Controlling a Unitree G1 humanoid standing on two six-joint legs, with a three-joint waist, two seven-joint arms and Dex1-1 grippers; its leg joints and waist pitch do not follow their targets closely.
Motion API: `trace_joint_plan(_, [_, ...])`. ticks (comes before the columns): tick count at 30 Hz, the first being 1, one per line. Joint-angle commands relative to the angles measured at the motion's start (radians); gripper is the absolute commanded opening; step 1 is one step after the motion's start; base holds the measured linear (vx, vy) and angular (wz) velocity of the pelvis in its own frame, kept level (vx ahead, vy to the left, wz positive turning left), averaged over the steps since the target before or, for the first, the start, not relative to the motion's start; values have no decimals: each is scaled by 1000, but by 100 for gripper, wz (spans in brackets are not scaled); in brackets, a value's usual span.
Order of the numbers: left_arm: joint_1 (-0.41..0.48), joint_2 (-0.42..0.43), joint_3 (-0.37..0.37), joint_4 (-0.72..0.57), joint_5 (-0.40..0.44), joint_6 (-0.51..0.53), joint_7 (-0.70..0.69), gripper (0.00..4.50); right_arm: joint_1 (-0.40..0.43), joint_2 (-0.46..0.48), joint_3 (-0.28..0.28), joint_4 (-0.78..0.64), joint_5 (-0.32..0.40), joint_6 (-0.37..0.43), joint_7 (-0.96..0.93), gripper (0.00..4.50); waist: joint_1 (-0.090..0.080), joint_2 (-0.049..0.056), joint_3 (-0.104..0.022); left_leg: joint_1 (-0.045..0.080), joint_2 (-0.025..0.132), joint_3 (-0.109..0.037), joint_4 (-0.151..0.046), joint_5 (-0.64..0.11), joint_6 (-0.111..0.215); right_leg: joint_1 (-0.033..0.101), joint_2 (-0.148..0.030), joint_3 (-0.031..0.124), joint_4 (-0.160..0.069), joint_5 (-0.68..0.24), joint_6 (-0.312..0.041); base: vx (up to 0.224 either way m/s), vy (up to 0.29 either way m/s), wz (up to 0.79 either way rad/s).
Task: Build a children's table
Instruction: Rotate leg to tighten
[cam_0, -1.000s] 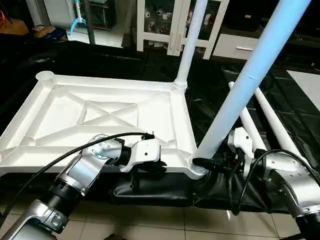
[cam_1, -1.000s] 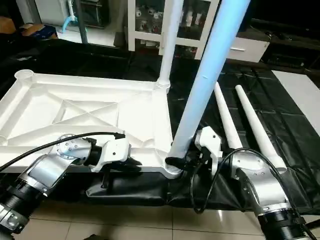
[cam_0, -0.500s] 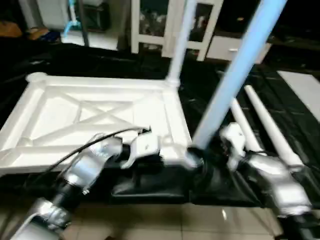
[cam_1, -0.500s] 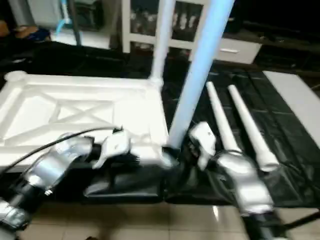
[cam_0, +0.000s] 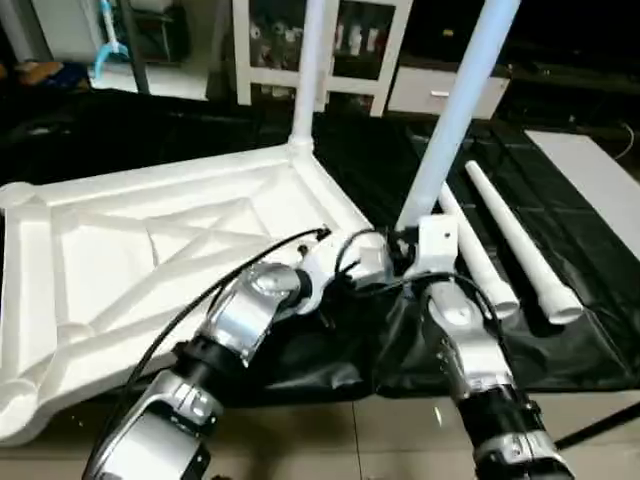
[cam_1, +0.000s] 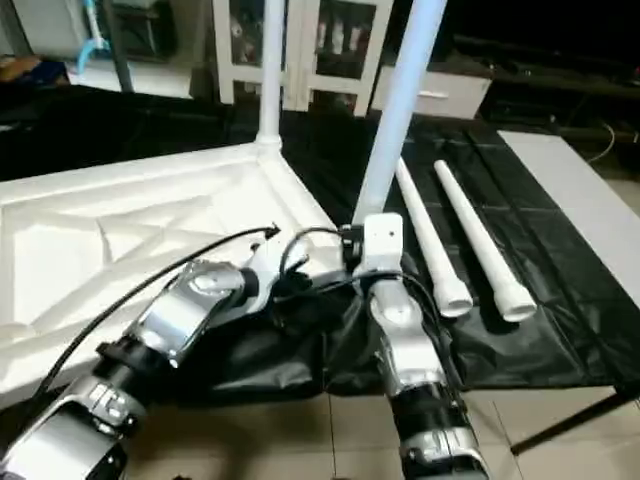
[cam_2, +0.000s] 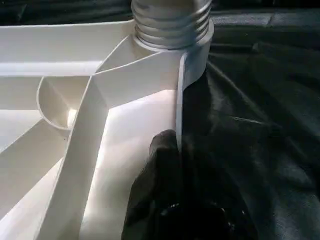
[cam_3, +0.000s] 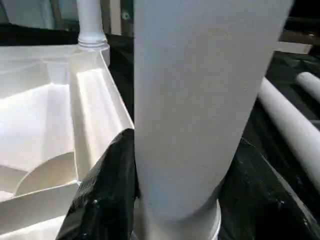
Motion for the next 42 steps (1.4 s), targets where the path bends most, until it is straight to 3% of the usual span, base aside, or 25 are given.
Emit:
trace_joint_plan(1, [-15, 23, 44, -5, 11, -18, 40, 0, 26, -2, 8, -5, 29, -3, 98, 189, 4, 4, -59, 19, 67, -36, -89, -313, 2, 16, -67, 48, -74, -244, -165, 0, 0, 0])
trace_joint_plan(2, [-8, 39, 36, -2, 15, -32, 21, 0, 37, -9, 26, -40, 31, -22, 161, 244, 7, 11, -59, 15, 66, -35, -89, -278, 7, 17, -66, 48, -72, -222, -172, 0, 0, 0])
trace_joint_plan(6, [19, 88, -4, -18, 26, -89, -46, 0, 62, -49, 62, -114, 52, -32, 239, 277, 15, 6, -67, 5, 65, -33, -82, -162, 46, 33, -63, 47, -55, -88, -194, 0, 0, 0])
trace_joint_plan(7, [45, 129, -36, -36, 22, -174, -122, 0, 78, -79, 67, -166, 92, -6, 292, 285, 14, 8, -70, -1, 65, -37, -81, -127, 61, 39, -62, 46, -48, -52, -201, 0, 0, 0])
trace_joint_plan(9, [110, 228, -114, -110, 2, -333, -323, 0, 104, -162, 77, -236, 138, 36, 429, 293, 16, 11, -70, 1, 70, -37, -77, -94, 89, 38, -61, 45, -40, 3, -217, 0, 0, 0])
trace_joint_plan(11, [151, 280, -143, -167, -22, -315, -421, 0, 126, -228, 88, -281, 170, 80, 565, 312, 18, 17, -68, 15, 74, -31, -76, -115, 95, 30, -54, 46, -35, 11, -251, 0, 0, 0])
trace_joint_plan(12, [160, 290, -143, -180, -28, -295, -433, 0, 136, -256, 95, -298, 177, 93, 615, 327, 17, 17, -67, 15, 75, -29, -76, -111, 96, 28, -54, 46, -35, 18, -260, 0, 0, 0])
trace_joint_plan(13, [163, 293, -142, -182, -30, -295, -436, 0, 139, -268, 97, -303, 180, 99, 631, 333, 20, 22, -64, 19, 75, -27, -77, -115, 92, 24, -52, 46, -36, 18, -266, 0, 0, 0])
trace_joint_plan(14, [175, 297, -133, -199, -48, -298, -451, 0, 152, -321, 98, -316, 193, 107, 716, 340, 27, 22, -61, 31, 75, -20, -77, -151, 73, 14, -47, 47, -41, -14, -274, 0, 0, 0])
trace_joint_plan(16, [182, 301, -130, -211, -57, -304, -461, 0, 158, -354, 98, -313, 194, 105, 768, 340, 41, 18, -59, 31, 77, -17, -80, -176, 55, 16, -51, 48, -45, -55, -263, 0, 0, 0])
trace_joint_plan(19, [187, 309, -132, -228, -76, -310, -480, 0, 168, -405, 104, -303, 197, 80, 848, 340, 43, 15, -54, 29, 76, -19, -87, -262, 19, 16, -55, 49, -57, -185, -232, 0, 0, 0])
trace_joint_plan(20, [188, 312, -133, -231, -83, -320, -489, 0, 172, -435, 110, -303, 212, 72, 896, 340, 41, 5, -51, 26, 75, -23, -89, -309, 2, 15, -60, 51, -66, -286, -199, 0, 0, 0])
trace_joint_plan(22, [189, 315, -133, -232, -86, -330, -497, 0, 171, -458, 116, -298, 215, 55, 923, 340, 41, 6, -50, 27, 76, -25, -90, -325, -7, 10, -62, 54, -72, -335, -174, 0, 0, 0])
trace_joint_plan(27, [195, 322, -126, -248, -84, -338, -526, 0, 168, -519, 131, -305, 239, 107, 1061, 340, 42, 3, -52, 24, 75, -25, -88, -301, 11, 10, -61, 55, -72, -324, -170, 0, 0, 0])
trace_joint_plan(28, [195, 322, -125, -249, -84, -338, -529, 0, 165, -519, 131, -299, 241, 112, 1070, 308, 41, 2, -53, 22, 74, -24, -86, -292, 15, 10, -60, 55, -71, -312, -175, 0, 0, 0])
trace_joint_plan(32, [194, 322, -129, -256, -88, -332, -531, 0, 156, -513, 128, -278, 245, 119, 1093, 301, 44, -1, -56, 22, 73, -22, -81, -256, 29, 10, -58, 55, -64, -269, -193, 0, 0, 0])
trace_joint_plan(42, [194, 327, -128, -256, -92, -333, -548, 0, 152, -517, 131, -266, 268, 155, 1124, 207, 48, 0, -58, 21, 73, -21, -79, -230, 39, 14, -57, 54, -58, -231, -210, 0, 0, 0])
